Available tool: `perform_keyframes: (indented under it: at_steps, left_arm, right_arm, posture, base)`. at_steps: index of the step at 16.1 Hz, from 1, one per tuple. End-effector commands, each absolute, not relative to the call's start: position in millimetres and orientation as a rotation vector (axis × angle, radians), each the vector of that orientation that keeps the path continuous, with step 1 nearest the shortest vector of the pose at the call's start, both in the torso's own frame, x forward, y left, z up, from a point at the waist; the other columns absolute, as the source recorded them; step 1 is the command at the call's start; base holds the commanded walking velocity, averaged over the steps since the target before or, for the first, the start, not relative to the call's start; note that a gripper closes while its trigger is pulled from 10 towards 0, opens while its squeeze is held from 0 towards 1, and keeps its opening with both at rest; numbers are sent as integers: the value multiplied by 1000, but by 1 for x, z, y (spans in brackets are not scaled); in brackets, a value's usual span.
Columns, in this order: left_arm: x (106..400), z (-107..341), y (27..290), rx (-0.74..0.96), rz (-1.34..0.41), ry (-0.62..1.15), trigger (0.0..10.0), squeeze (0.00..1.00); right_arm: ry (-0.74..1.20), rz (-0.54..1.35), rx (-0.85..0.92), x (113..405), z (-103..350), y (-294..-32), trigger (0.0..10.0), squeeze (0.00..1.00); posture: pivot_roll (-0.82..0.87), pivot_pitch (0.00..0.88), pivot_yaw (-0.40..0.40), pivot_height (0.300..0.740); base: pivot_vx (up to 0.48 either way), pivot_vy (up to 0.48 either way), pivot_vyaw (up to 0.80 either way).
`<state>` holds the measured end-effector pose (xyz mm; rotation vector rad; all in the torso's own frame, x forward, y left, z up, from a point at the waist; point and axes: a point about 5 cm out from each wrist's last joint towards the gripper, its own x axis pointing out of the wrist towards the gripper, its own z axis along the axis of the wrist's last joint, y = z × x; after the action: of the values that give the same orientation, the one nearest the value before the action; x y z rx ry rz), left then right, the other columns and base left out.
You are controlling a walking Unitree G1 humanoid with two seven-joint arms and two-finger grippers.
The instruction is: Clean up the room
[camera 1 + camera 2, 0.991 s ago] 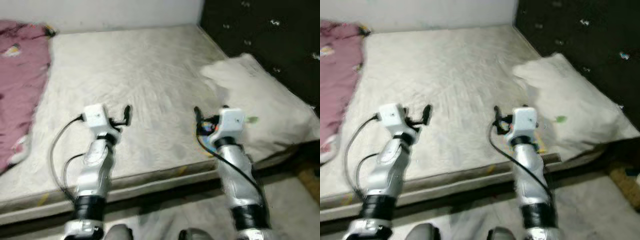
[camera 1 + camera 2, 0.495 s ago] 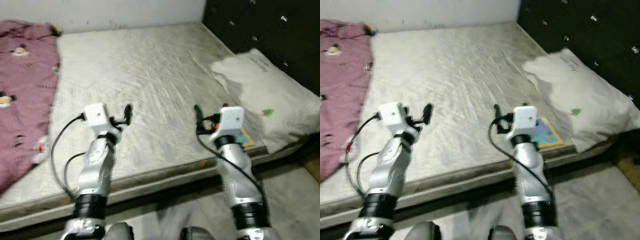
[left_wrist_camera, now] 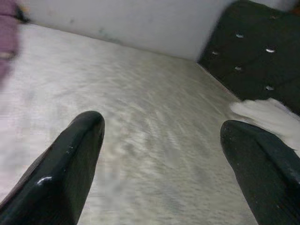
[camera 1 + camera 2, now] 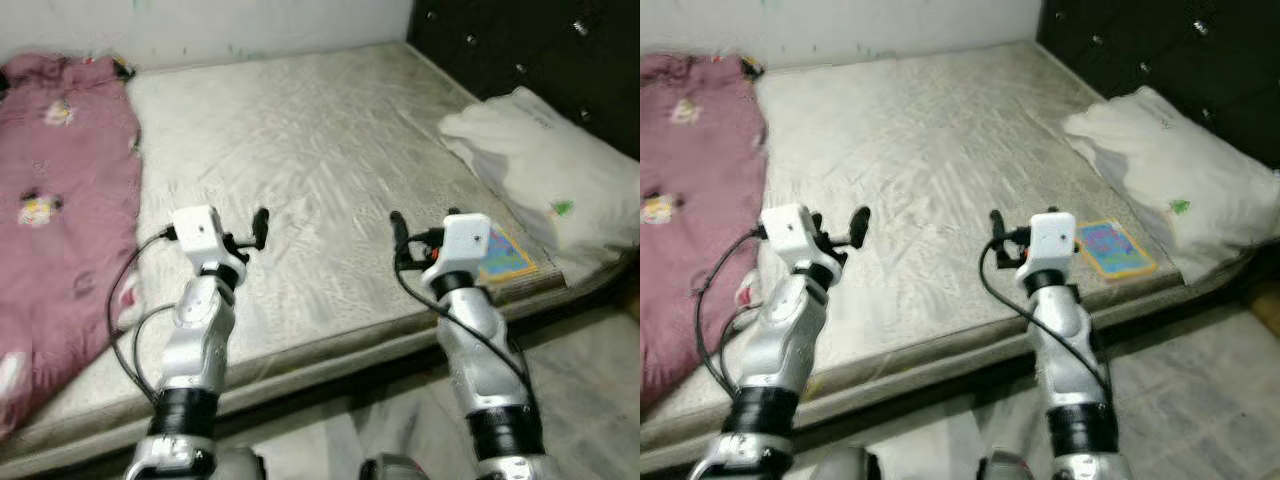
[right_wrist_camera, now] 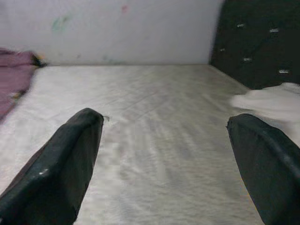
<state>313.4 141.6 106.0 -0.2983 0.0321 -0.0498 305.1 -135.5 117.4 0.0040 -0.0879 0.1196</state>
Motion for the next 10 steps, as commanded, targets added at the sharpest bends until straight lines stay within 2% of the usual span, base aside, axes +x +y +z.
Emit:
perform_keyframes:
  at_steps: [1, 10]
  left_arm:
    - [314, 108, 143, -301, -43, 28, 10000, 0]
    - [316, 108, 143, -300, -34, 25, 10000, 0]
  right_arm:
    - [-96, 132, -7, 306, 120, -134, 10000, 0]
    - [-98, 143, -21, 308, 120, -133, 10000, 0]
  posture:
    - [-13, 35, 9, 740]
    - [-10, 27, 4, 740]
  base:
    - [0, 480, 0]
    - [0, 480, 0]
